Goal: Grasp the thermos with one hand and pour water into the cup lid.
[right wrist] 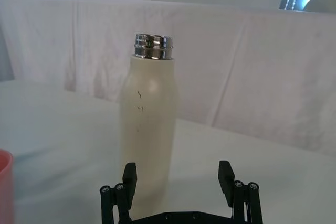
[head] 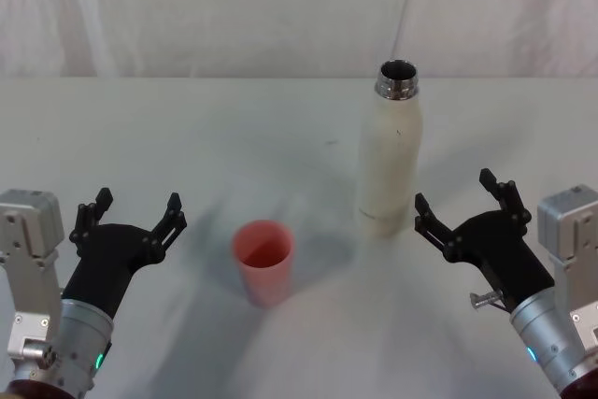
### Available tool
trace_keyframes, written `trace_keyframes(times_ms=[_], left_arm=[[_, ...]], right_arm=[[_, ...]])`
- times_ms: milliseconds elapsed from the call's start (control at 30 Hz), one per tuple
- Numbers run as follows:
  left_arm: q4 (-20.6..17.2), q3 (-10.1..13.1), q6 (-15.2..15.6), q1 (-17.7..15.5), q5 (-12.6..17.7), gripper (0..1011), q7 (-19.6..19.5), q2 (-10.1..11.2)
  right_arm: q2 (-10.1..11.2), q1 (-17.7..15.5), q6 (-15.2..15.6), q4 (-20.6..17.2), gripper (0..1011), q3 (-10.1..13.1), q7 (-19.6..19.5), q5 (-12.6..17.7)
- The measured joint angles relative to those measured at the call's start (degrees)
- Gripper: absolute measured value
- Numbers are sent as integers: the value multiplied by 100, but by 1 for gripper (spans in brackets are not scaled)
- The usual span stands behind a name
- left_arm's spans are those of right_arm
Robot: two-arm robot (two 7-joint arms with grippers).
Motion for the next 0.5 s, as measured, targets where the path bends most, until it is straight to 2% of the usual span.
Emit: trace_keyframes(times_ms=[500], left_arm=[[0,0,0,0,0,1001,0,0]], right_arm=[[-235,-124,-257,249,1002,135,-167,-351]])
